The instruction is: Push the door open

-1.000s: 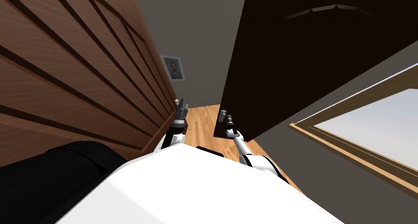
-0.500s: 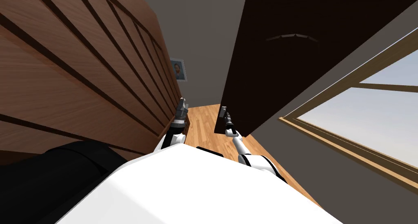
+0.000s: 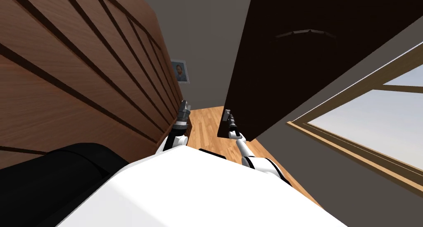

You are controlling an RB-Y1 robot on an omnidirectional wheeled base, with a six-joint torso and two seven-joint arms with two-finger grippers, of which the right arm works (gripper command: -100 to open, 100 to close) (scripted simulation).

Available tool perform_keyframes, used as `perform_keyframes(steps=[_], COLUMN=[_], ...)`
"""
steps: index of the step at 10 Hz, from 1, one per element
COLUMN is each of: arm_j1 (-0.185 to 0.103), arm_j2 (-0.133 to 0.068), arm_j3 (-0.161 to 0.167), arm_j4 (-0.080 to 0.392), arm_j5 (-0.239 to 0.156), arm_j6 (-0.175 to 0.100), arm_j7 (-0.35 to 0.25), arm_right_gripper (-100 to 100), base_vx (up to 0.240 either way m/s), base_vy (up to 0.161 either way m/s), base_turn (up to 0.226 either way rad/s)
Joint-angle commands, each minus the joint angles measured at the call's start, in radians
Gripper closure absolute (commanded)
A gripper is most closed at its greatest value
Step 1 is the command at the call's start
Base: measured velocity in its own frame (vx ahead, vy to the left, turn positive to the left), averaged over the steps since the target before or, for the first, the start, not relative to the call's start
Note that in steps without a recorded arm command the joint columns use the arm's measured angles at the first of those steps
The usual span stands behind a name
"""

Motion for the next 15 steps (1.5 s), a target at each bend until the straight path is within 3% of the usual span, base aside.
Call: perform_keyframes(steps=[1,5,6,11,15], arm_j1=[0.004,0.008,0.008,0.008,0.007], arm_j2=[-0.002,0.004,0.004,0.004,-0.014], arm_j3=[-0.002,-0.006,-0.006,-0.006,-0.043], arm_j4=[-0.003,-0.002,-0.002,-0.002,0.001], arm_j5=[0.0,0.0,0.0,0.0,-0.01], arm_j6=[-0.004,-0.013,-0.013,-0.013,-0.011], arm_j7=[0.002,0.004,0.004,0.004,0.034], arm_right_gripper=[-100,-100,100,100,100], base_vx=[0.216,0.188,-0.015,-0.021,0.153], base_vy=[0.036,0.03,0.003,-0.001,0.069], base_turn=[0.03,0.018,-0.007,0.0,-0.056])
